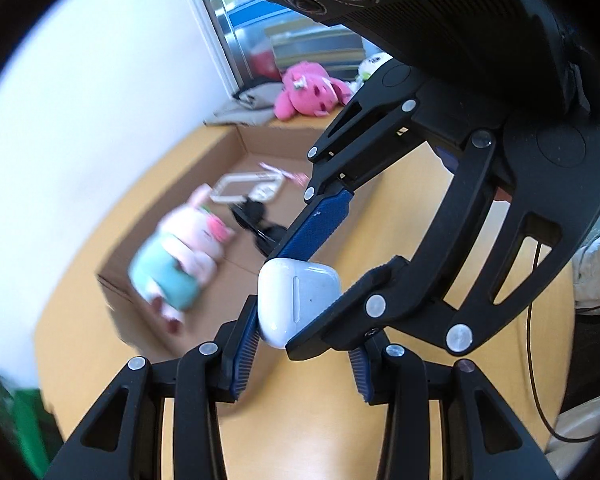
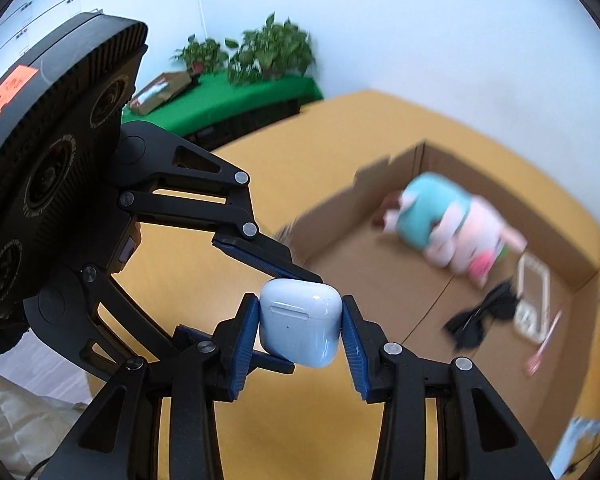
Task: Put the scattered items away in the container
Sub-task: 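Carry the earbud case with both grippers over the box and release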
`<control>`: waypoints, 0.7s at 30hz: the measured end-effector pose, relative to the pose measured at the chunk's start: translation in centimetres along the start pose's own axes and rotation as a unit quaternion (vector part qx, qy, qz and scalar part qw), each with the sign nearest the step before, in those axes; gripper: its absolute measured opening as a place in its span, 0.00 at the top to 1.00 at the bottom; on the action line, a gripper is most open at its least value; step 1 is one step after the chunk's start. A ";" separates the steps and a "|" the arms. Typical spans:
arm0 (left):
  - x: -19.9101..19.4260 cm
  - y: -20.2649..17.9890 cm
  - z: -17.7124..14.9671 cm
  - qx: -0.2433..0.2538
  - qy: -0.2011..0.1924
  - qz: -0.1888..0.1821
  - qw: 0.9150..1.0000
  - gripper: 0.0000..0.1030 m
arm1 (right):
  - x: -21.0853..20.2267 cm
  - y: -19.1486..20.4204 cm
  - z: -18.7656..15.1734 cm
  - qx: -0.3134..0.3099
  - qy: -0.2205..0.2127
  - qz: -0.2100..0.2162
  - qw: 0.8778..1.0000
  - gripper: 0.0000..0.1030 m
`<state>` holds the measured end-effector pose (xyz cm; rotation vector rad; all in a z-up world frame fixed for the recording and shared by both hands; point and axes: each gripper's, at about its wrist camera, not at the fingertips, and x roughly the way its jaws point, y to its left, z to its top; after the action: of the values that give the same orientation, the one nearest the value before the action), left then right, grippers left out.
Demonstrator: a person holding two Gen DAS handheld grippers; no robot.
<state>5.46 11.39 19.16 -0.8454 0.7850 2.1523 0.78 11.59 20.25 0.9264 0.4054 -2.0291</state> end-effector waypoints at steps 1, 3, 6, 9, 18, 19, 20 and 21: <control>-0.2 0.5 0.3 0.004 -0.002 0.003 1.000 0.62 | -0.5 -0.4 0.5 -0.002 -0.004 -0.003 1.000 0.57; -0.3 1.5 1.1 0.013 -0.004 0.009 1.000 0.62 | -0.7 -1.2 1.7 -0.006 -0.009 -0.015 1.000 0.57; -0.1 2.9 2.0 0.021 -0.005 0.014 1.000 0.62 | -0.7 -2.0 2.8 -0.009 -0.013 -0.026 1.000 0.57; 0.3 4.5 2.6 0.021 -0.006 0.015 1.000 0.62 | -0.5 -3.2 3.9 -0.006 -0.018 -0.026 0.999 0.57; 3.7 8.7 1.6 -0.004 0.014 -0.006 1.000 0.62 | 3.5 -6.7 5.9 0.012 -0.006 -0.005 1.000 0.57; 4.3 8.9 1.2 -0.009 0.020 -0.013 1.000 0.62 | 4.3 -7.2 5.8 0.017 -0.002 0.002 1.000 0.57; 5.2 9.4 0.9 -0.014 0.027 -0.020 0.999 0.62 | 5.0 -7.6 5.6 0.023 0.002 0.008 1.000 0.57; 6.1 9.9 0.5 -0.019 0.035 -0.028 0.999 0.62 | 6.0 -8.1 5.4 0.030 0.008 0.015 0.999 0.57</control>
<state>-5.63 8.28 17.61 -0.9568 0.7479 2.1047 -10.47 9.82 19.02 0.9807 0.3401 -2.0165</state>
